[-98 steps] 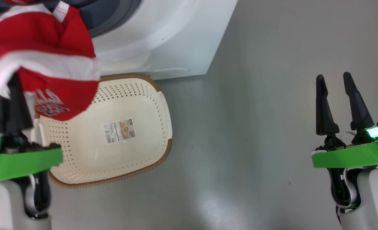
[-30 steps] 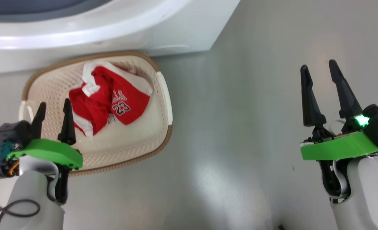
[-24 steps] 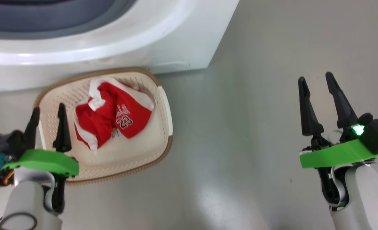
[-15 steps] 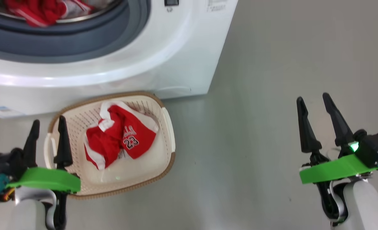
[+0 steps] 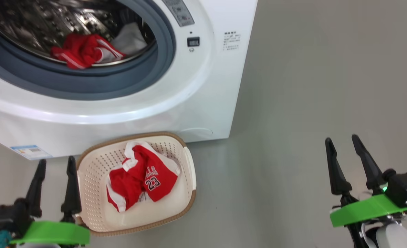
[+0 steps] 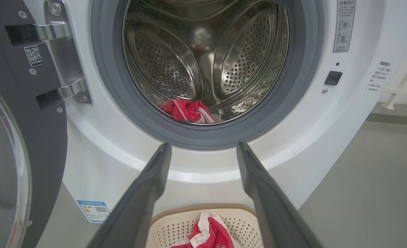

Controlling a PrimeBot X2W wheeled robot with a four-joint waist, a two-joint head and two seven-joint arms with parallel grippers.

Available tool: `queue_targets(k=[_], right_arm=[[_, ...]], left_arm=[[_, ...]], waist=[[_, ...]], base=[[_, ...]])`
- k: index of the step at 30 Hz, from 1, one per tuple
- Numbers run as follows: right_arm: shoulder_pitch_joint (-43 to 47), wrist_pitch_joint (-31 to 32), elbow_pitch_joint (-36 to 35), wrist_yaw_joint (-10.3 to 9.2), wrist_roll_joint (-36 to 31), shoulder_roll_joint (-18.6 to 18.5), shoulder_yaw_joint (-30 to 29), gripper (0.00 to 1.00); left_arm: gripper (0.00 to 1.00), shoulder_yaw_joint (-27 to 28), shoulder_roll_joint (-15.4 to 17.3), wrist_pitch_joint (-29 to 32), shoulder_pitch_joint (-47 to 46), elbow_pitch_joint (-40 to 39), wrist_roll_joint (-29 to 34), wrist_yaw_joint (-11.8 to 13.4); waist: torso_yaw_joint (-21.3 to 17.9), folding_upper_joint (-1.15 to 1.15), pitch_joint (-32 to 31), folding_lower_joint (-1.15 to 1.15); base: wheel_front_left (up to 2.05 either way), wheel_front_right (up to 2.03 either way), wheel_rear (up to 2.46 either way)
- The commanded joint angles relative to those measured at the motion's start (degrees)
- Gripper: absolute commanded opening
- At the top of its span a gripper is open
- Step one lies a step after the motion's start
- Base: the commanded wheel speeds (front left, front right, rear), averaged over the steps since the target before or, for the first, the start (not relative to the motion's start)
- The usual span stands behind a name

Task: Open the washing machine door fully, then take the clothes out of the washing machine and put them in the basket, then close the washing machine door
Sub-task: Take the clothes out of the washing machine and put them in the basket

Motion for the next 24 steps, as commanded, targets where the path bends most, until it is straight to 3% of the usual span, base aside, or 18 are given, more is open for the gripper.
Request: queue_targets(k=[1, 15, 24], right_arm=[[0.80, -0.36, -1.50, 0.43, 0.81, -0.87, 0.81, 1.00], [6.46, -0.36, -2.13, 0.43, 1.64, -1.12, 0.57, 1.00], [6.32, -0.36, -2.50, 0.43, 1.42, -0.63, -0.31, 1.00]], left_arm=[[1.00, 1.78, 0.79, -0.28, 1.41, -2.28, -0.08, -0.30], [1.00, 3.45, -0.88, -0.28, 12.71, -10.38, 0.99, -0.30], [1.00, 3.60, -1.38, -0.28, 13.30, -11.76, 0.92, -0.30]], waist=[[0.59, 0.00, -2.41, 0.00], [0.11, 0.00, -4.75, 0.00], [0.08, 0.00, -3.61, 0.00]], base=[[0.00, 0.00, 0.00], [0.00, 0.00, 0.00], [0.00, 0.00, 0.00]])
